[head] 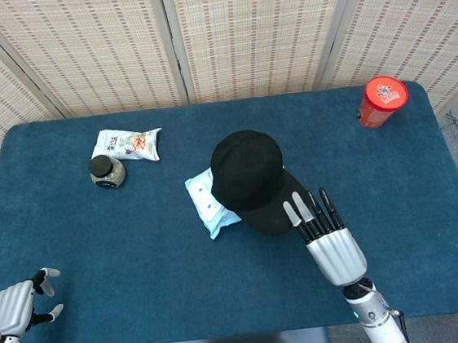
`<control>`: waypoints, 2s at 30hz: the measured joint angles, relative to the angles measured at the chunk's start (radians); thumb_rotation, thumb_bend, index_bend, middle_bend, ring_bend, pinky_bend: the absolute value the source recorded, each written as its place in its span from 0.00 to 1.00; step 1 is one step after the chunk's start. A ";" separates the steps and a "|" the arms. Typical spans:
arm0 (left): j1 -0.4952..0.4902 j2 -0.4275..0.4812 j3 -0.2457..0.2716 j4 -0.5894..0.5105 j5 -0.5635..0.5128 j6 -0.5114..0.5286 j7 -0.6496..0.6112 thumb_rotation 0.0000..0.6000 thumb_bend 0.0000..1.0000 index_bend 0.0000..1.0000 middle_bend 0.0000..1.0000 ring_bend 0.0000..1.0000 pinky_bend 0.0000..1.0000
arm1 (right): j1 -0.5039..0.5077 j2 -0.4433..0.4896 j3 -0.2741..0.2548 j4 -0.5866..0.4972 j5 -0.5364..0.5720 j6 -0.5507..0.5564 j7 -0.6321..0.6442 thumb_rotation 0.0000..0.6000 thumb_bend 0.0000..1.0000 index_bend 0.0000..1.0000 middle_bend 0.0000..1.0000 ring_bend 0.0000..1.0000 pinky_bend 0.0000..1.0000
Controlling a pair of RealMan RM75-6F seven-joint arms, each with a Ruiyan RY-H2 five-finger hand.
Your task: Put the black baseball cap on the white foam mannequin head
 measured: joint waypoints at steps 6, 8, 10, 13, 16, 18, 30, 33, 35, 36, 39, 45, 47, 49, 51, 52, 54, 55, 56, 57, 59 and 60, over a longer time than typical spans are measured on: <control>0.000 0.002 -0.001 -0.002 0.000 0.003 0.003 1.00 0.17 0.32 0.54 0.45 0.56 | -0.037 0.068 -0.005 -0.123 0.034 -0.012 -0.054 1.00 0.11 0.01 0.11 0.00 0.00; 0.000 0.003 -0.003 -0.002 -0.001 0.006 0.006 1.00 0.17 0.32 0.54 0.45 0.56 | -0.052 0.103 -0.005 -0.181 0.060 -0.018 -0.071 1.00 0.11 0.02 0.11 0.00 0.00; 0.001 0.004 -0.005 -0.002 -0.002 0.010 0.009 1.00 0.17 0.32 0.54 0.45 0.56 | -0.070 0.144 -0.001 -0.238 0.094 -0.022 -0.081 1.00 0.11 0.04 0.11 0.00 0.00; 0.001 0.006 -0.008 -0.001 -0.002 0.019 0.017 1.00 0.17 0.32 0.54 0.45 0.56 | -0.091 0.209 0.009 -0.297 0.151 -0.028 -0.072 1.00 0.11 0.07 0.13 0.00 0.00; 0.002 0.009 -0.010 0.001 -0.002 0.029 0.032 1.00 0.17 0.32 0.54 0.45 0.56 | -0.110 0.270 0.016 -0.330 0.204 -0.031 -0.025 1.00 0.11 0.10 0.14 0.00 0.00; 0.003 0.010 -0.011 0.002 -0.002 0.034 0.044 1.00 0.17 0.32 0.54 0.45 0.56 | -0.122 0.305 0.020 -0.343 0.235 -0.032 0.013 1.00 0.11 0.11 0.15 0.00 0.00; 0.002 -0.003 -0.021 0.030 0.015 0.080 0.117 1.00 0.17 0.35 0.54 0.41 0.55 | -0.200 0.414 0.023 -0.316 0.386 -0.019 0.245 1.00 0.11 0.14 0.15 0.00 0.00; 0.001 -0.015 -0.028 0.048 0.024 0.097 0.118 1.00 0.17 0.35 0.50 0.37 0.52 | -0.210 0.420 0.028 -0.302 0.407 -0.015 0.302 1.00 0.11 0.15 0.15 0.00 0.00; 0.002 -0.022 -0.034 0.058 0.031 0.111 0.117 1.00 0.17 0.35 0.49 0.36 0.50 | -0.218 0.424 0.033 -0.291 0.425 -0.011 0.351 1.00 0.11 0.16 0.16 0.00 0.00; 0.003 -0.024 -0.037 0.062 0.034 0.118 0.116 1.00 0.17 0.35 0.49 0.36 0.50 | -0.220 0.424 0.034 -0.288 0.429 -0.010 0.363 1.00 0.11 0.16 0.16 0.00 0.00; 0.006 -0.030 -0.049 0.074 0.043 0.143 0.109 1.00 0.17 0.35 0.49 0.36 0.50 | -0.230 0.428 0.040 -0.271 0.448 -0.006 0.427 1.00 0.11 0.16 0.16 0.00 0.00; 0.014 -0.034 -0.061 0.084 0.054 0.171 0.099 1.00 0.17 0.36 0.49 0.36 0.50 | -0.249 0.436 0.047 -0.235 0.478 0.000 0.534 1.00 0.11 0.17 0.17 0.00 0.00; 0.016 -0.035 -0.063 0.086 0.052 0.174 0.100 1.00 0.17 0.36 0.49 0.36 0.50 | -0.255 0.438 0.049 -0.225 0.489 0.000 0.564 1.00 0.11 0.17 0.17 0.00 0.00; 0.018 -0.035 -0.064 0.087 0.048 0.174 0.101 1.00 0.17 0.36 0.49 0.36 0.50 | -0.258 0.443 0.050 -0.223 0.501 -0.003 0.582 1.00 0.11 0.17 0.17 0.00 0.00; 0.019 -0.034 -0.065 0.088 0.045 0.175 0.102 1.00 0.17 0.36 0.49 0.36 0.50 | -0.259 0.445 0.051 -0.223 0.499 -0.003 0.587 1.00 0.11 0.17 0.17 0.00 0.00; 0.020 -0.034 -0.066 0.089 0.044 0.174 0.103 1.00 0.17 0.36 0.49 0.36 0.50 | -0.260 0.446 0.051 -0.221 0.498 -0.002 0.594 1.00 0.11 0.17 0.17 0.00 0.00; 0.020 -0.036 -0.067 0.091 0.039 0.172 0.104 1.00 0.17 0.36 0.49 0.36 0.50 | -0.260 0.446 0.052 -0.218 0.502 -0.008 0.606 1.00 0.11 0.18 0.17 0.00 0.00; 0.020 -0.038 -0.068 0.093 0.037 0.171 0.106 1.00 0.17 0.36 0.48 0.36 0.50 | -0.259 0.447 0.052 -0.216 0.510 -0.018 0.612 1.00 0.11 0.18 0.17 0.00 0.00; 0.020 -0.040 -0.067 0.094 0.035 0.169 0.108 1.00 0.17 0.36 0.48 0.36 0.50 | -0.257 0.449 0.054 -0.215 0.521 -0.030 0.618 1.00 0.11 0.18 0.17 0.00 0.00; 0.020 -0.041 -0.067 0.095 0.034 0.167 0.108 1.00 0.17 0.36 0.48 0.36 0.50 | -0.255 0.449 0.055 -0.214 0.527 -0.035 0.621 1.00 0.11 0.18 0.17 0.00 0.00; 0.020 -0.042 -0.067 0.099 0.029 0.162 0.106 1.00 0.17 0.36 0.48 0.36 0.50 | -0.250 0.451 0.059 -0.208 0.547 -0.053 0.630 1.00 0.11 0.18 0.17 0.00 0.00; 0.021 -0.042 -0.067 0.100 0.027 0.160 0.105 1.00 0.17 0.36 0.48 0.36 0.50 | -0.248 0.452 0.060 -0.207 0.551 -0.058 0.633 1.00 0.11 0.18 0.17 0.00 0.00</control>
